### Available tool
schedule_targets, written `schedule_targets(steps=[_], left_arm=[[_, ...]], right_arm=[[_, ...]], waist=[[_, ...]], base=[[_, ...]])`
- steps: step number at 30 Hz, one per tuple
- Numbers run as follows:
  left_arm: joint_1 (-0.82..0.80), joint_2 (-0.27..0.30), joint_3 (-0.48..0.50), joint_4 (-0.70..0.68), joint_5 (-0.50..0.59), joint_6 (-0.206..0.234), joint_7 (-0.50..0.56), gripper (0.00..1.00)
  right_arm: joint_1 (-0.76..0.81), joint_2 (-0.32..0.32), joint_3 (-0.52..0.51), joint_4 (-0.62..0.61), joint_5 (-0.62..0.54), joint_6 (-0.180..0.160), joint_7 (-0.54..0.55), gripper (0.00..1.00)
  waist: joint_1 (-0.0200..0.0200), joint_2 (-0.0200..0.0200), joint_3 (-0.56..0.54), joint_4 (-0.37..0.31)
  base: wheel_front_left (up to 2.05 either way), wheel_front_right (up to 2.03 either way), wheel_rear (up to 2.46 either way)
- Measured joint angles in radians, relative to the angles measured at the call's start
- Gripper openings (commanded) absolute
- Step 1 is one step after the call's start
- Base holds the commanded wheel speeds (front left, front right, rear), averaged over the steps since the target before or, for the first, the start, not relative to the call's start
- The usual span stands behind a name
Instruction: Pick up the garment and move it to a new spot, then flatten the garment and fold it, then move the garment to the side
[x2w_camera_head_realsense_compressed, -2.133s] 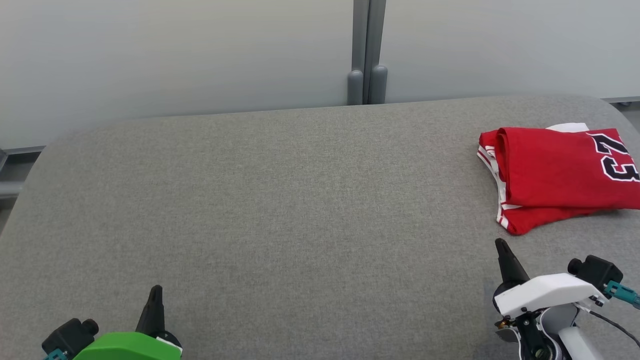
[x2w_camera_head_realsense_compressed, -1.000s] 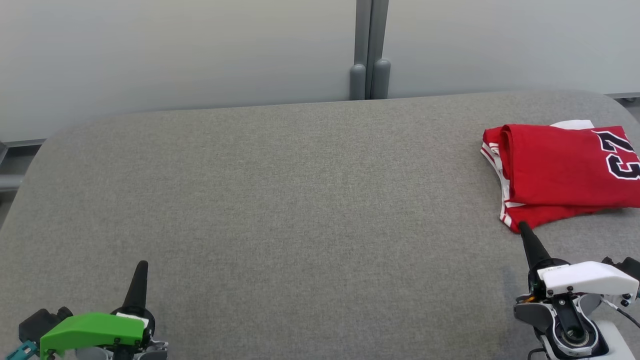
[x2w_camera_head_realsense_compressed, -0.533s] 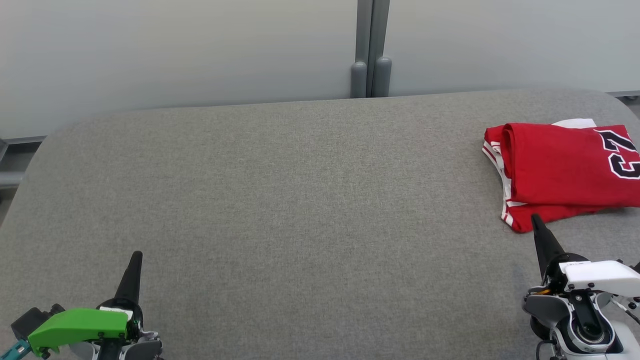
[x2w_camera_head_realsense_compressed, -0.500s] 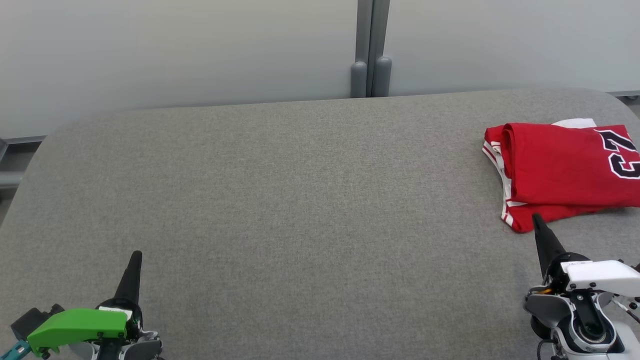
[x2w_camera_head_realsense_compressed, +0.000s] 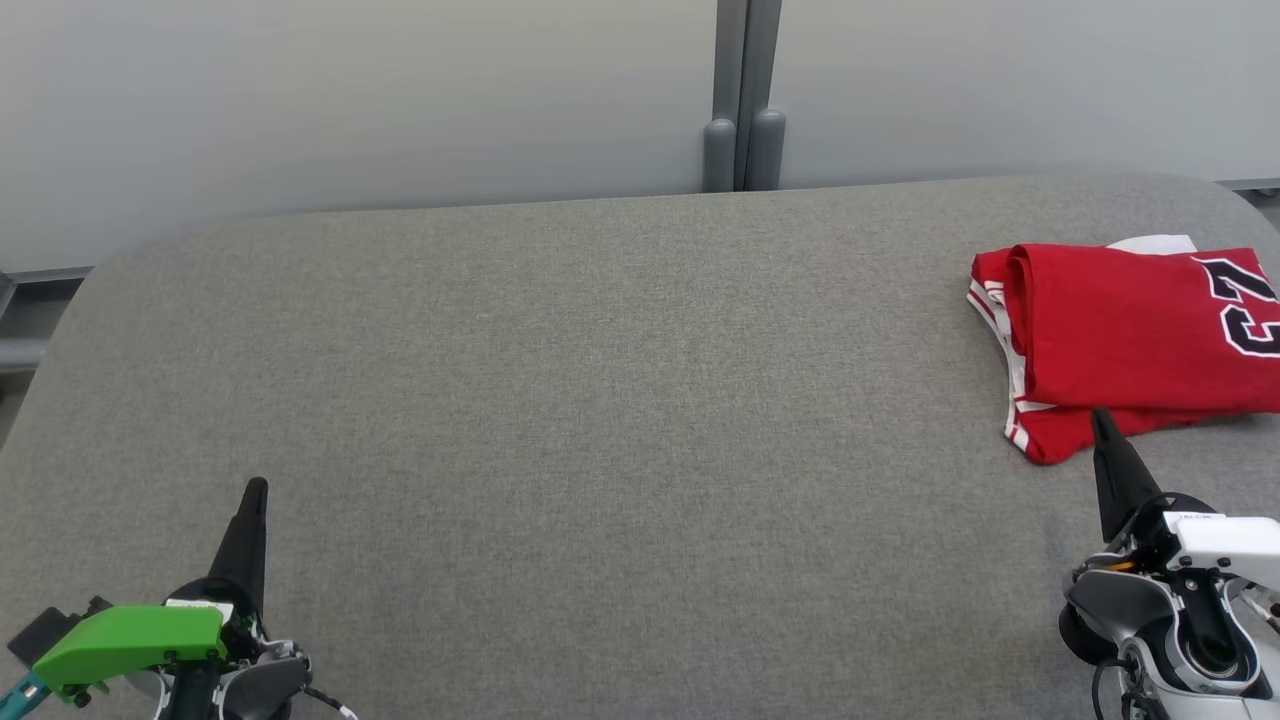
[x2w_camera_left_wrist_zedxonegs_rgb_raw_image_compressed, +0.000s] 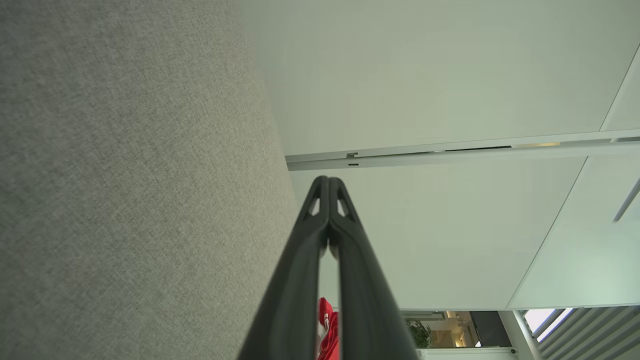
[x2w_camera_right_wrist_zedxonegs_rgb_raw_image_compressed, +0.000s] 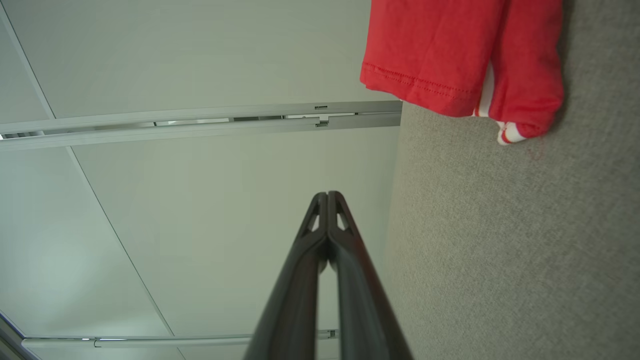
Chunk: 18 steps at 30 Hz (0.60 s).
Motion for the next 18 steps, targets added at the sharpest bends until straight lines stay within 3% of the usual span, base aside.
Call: schedule_targets(steps=[18], left_arm=[[-0.001,0.0,0.001,0.002,0.0,0.0,0.0,0.0]], right_arm=[[0.0,0.0,-0.001,0.0,0.0,0.0,0.0,0.0]], waist=[[0.0,0.0,0.0,0.0]], base=[[0.0,0.0,0.0]])
